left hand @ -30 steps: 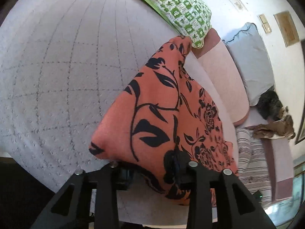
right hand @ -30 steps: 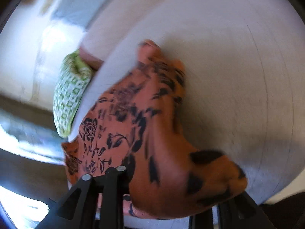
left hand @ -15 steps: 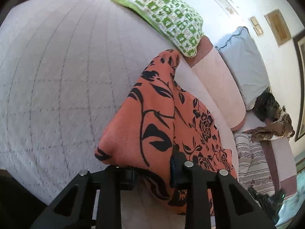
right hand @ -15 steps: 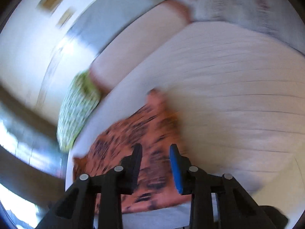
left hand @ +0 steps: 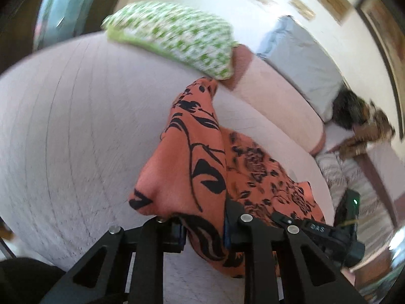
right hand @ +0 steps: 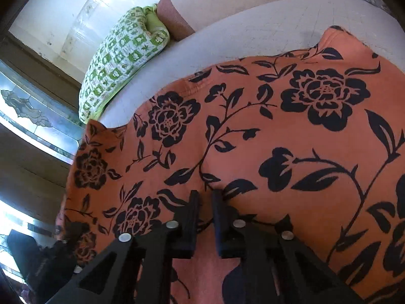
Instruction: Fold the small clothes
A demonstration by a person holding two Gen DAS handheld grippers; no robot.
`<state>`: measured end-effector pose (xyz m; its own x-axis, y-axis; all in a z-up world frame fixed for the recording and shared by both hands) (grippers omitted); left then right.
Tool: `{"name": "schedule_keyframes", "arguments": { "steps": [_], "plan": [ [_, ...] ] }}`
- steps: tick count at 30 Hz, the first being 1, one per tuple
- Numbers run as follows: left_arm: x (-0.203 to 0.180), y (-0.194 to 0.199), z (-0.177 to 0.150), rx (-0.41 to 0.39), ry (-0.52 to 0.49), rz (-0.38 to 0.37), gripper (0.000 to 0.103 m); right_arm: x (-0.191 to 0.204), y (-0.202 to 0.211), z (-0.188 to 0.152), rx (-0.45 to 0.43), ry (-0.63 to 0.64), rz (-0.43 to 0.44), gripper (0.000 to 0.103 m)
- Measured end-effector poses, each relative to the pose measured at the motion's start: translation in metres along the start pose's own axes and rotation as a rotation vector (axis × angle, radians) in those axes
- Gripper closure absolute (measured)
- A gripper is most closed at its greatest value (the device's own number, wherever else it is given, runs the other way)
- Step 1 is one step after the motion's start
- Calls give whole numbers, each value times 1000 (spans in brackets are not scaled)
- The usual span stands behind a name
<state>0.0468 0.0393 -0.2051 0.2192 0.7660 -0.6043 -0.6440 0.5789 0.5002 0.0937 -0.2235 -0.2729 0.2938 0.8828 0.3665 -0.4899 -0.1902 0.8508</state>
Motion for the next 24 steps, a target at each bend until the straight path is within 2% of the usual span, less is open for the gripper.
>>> {"name": "schedule_keyframes", "arguments": {
  "steps": [3,4,6,8,11,13,16,18,19,21,22,23,24],
  "plan": [
    [-41,4,6,10,-110,-14,81,-22,6,3,66,-83,109,92],
    [-50,5,7,13,-132,-22,81,-28,10,3,85,-113,146,87],
    [-78,3,8,26,-187,-47,81,-37,21,3,97,-114,197,86],
    [-110,-4,7,52,-255,-67,81,-50,41,7,47,-117,230,86],
    [-164,-26,-3,104,-357,-110,81,-94,79,17,-74,-197,250,86],
    [-200,-49,-17,159,-431,-144,81,-132,100,19,-137,-273,269,86],
    [-244,-97,-51,275,-526,-178,79,-171,111,18,-154,-360,342,86],
    [-257,-128,-76,400,-534,-216,75,-196,113,14,-149,-435,422,85],
    [-258,-134,-85,458,-516,-219,72,-208,112,13,-136,-474,445,82],
    [-252,-133,-94,529,-462,-259,68,-222,108,12,-108,-534,476,63],
    [-248,-127,-93,537,-444,-290,60,-226,107,11,-105,-557,497,35],
    [-243,-117,-89,521,-439,-312,50,-223,106,12,-112,-568,516,24],
    [-237,-103,-80,481,-440,-326,45,-221,107,14,-118,-550,522,24]
  ]
}}
Point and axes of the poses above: each gripper's, at about its wrist camera, not at the fingertips, and y roughly against the way its jaws point, x to its left, z to its top, the point moved 3 cm from there along -y, roughly the way its jaws point, and after that the axes turned 13 degrees about -z, right-handed, at the moved point
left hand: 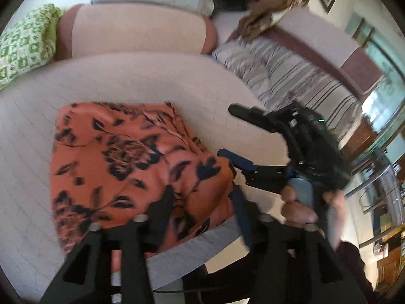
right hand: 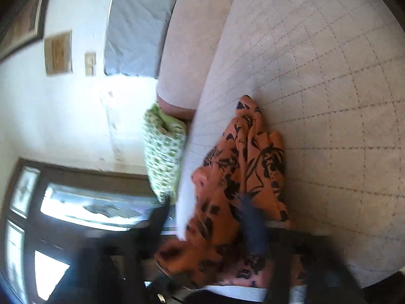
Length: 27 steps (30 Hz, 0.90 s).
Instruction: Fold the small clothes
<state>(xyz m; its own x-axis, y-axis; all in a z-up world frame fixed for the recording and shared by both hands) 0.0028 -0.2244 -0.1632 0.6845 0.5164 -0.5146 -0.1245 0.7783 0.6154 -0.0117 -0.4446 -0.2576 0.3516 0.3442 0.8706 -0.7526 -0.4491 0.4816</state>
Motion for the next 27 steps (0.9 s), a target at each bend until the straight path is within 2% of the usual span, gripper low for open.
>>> {"name": "schedule_keyframes", "arguments": {
  "steps": [1,2,6,9,11,14,18,20,22,24,26,27],
  "plan": [
    [3,14,0,-37,-5,8,40,5,-3,0,13,31,-8,24],
    [8,25,1,-68,-4,22,39,10,-9,-1,22,49,-11,24],
    [40,55,5,-122,36,128,39,24,-31,-11,55,95,-108,24],
    [71,54,-3,-96,84,228,39,23,-47,-16,67,104,-186,24],
    [89,54,-14,-77,121,262,39,24,-53,-17,54,117,-222,24],
    [111,51,-31,-45,172,277,39,20,-50,-17,37,113,-222,24],
    [120,42,-45,-30,193,288,37,15,-51,-16,40,98,-228,24],
    [121,41,-48,-31,189,312,28,13,-50,-16,38,96,-228,25],
    [121,37,-46,-16,179,349,25,15,-49,-17,39,109,-230,25],
    [121,37,-45,-13,166,362,25,20,-49,-21,45,153,-263,29],
    [120,34,-43,-3,151,381,24,22,-50,-24,41,197,-322,46],
    [119,33,-42,3,145,389,24,22,-50,-26,42,209,-341,50]
  ]
}}
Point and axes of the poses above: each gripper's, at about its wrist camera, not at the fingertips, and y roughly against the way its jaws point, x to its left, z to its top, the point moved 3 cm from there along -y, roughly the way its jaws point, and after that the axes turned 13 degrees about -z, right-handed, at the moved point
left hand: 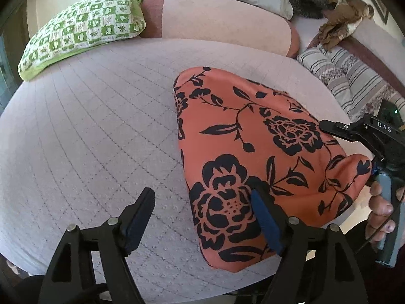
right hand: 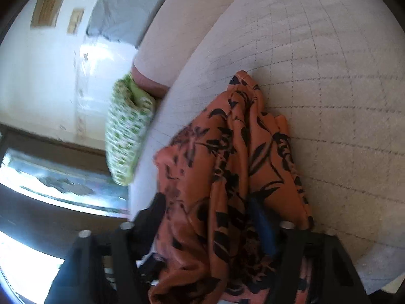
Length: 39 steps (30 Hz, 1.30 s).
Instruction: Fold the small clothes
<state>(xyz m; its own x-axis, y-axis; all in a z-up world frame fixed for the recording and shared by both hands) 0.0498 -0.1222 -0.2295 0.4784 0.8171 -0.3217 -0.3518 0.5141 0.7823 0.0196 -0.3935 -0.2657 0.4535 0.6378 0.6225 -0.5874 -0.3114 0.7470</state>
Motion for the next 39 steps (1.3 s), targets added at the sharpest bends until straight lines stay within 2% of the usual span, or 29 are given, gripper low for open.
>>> {"name": "schedule_keyframes", "arguments": {
  "steps": [1,4,10,16,19,22,26,32,35,37,39],
  "plan": [
    [-1,0,0,2,-6,8,24,-1,-1,-1,4,-1,1,53],
    [-3,2,-1,1,-24,27,24,-3,-2,-2,13,-5,16,55],
    [-8,2,0,4,-47,58,24,3,-6,-6,24,43,10,55],
    [-9,2,1,14,-48,71,24,3,-6,-7,21,32,23,52],
    [-10,1,2,19,-46,81,24,12,-6,-11,1,100,4,51],
    [-9,0,2,23,-26,90,20,21,-10,-17,-14,158,-30,69],
    [-2,-2,-1,27,68,75,11,24,-12,-19,-34,187,-75,77],
    [20,1,11,144,245,-56,11,39,-5,-16,-92,260,-117,80],
    [31,13,22,88,279,-32,11,55,6,-10,-167,305,-126,80],
    [30,20,31,54,267,-23,11,64,19,-5,-219,320,-90,81],
    [25,18,36,57,247,-7,11,71,33,-1,-276,340,-75,81]
  ]
}}
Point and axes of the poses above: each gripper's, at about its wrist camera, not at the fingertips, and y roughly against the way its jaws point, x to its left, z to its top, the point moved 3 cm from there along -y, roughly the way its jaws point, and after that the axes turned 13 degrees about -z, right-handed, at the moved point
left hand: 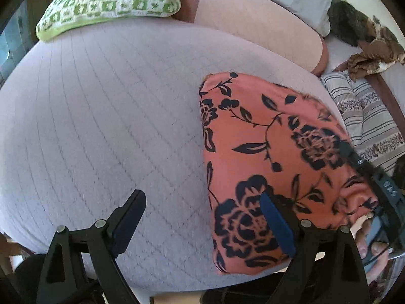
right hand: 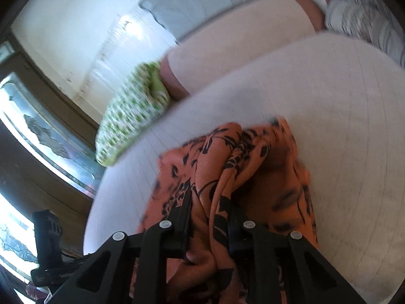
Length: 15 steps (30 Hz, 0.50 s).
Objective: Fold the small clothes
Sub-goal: 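Press and straighten the folded blouse edge with the right gripper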
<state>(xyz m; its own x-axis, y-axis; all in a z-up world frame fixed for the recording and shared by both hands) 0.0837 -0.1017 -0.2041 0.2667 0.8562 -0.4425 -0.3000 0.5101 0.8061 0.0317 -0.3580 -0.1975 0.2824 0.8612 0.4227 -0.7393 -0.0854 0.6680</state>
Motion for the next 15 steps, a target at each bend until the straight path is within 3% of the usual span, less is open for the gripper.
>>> {"name": "schedule_keyframes", "arguments": {
  "steps": [4,8,9,13,15],
  "plan": [
    [-16,-29,-7,46,-62,46,11,-16,5,4,-20,-39,-62,82],
    [-29,-46,-20,45,-129,70,10,-47,-20,-11,126,-94,-170,82],
    [-31,-47,-23,49,-148,80,10,-55,-24,-16,169,-122,-161,81],
    [-32,-47,-29,42,-200,86,9,-78,-24,-19,289,-317,46,73],
    [-32,-47,-29,40,-215,89,9,-87,-24,-15,291,-400,98,68]
  ]
}}
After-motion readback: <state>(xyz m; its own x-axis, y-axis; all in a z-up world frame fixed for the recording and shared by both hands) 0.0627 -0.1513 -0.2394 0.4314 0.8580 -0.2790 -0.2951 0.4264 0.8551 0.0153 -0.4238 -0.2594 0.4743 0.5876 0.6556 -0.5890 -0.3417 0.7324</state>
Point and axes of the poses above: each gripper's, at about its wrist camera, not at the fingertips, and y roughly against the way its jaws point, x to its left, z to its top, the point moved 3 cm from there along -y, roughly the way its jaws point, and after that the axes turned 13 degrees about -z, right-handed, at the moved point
